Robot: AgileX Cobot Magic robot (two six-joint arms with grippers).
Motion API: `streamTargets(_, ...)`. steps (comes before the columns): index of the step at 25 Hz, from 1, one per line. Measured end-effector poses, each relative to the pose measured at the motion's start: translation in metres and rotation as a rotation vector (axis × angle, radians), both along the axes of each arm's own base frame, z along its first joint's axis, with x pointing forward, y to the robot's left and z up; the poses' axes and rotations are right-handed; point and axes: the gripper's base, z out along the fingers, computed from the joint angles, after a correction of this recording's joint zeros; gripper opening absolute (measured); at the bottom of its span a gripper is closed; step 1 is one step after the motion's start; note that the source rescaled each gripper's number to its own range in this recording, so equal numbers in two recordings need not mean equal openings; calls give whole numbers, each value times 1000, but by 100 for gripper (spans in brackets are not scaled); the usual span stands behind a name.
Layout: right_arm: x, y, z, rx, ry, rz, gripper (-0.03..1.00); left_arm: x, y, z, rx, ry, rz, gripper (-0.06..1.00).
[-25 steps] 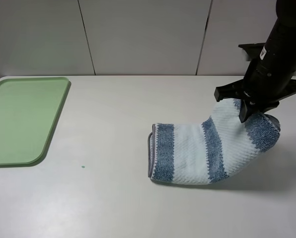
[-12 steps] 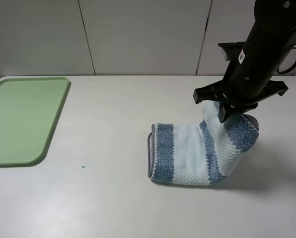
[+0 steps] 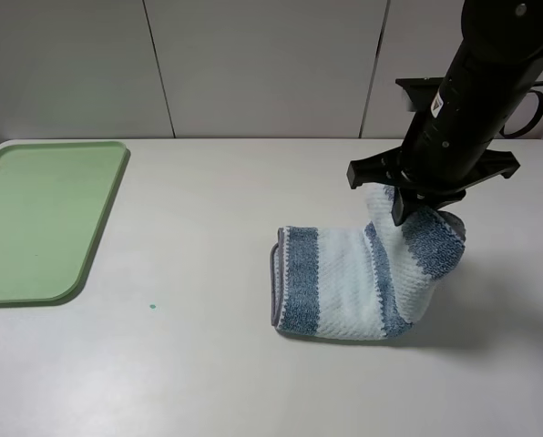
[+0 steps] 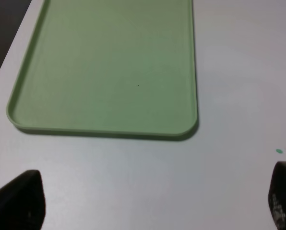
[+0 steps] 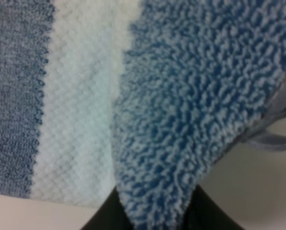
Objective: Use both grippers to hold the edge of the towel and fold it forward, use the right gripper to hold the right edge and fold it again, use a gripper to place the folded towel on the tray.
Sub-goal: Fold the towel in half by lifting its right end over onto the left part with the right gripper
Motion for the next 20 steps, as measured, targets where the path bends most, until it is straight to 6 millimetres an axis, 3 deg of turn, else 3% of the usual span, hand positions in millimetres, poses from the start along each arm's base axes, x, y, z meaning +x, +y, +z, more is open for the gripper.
streamTargets(7, 0, 2, 0, 21, 0, -8, 27, 0, 0, 0, 0, 0, 0, 92)
streamTargets(8, 0, 3, 0, 31, 2, -12, 32, 0, 0, 0, 0, 0, 0, 92)
streamTargets(12, -2, 8, 0, 93, 31, -39, 86, 0, 0, 0, 0, 0, 0, 92)
streamTargets(13, -3, 9, 0, 107, 38, -39, 92, 0, 0, 0, 0, 0, 0, 92)
streamTargets(20, -2, 11, 0, 124, 36, -26, 100, 0, 0, 0, 0, 0, 0, 92)
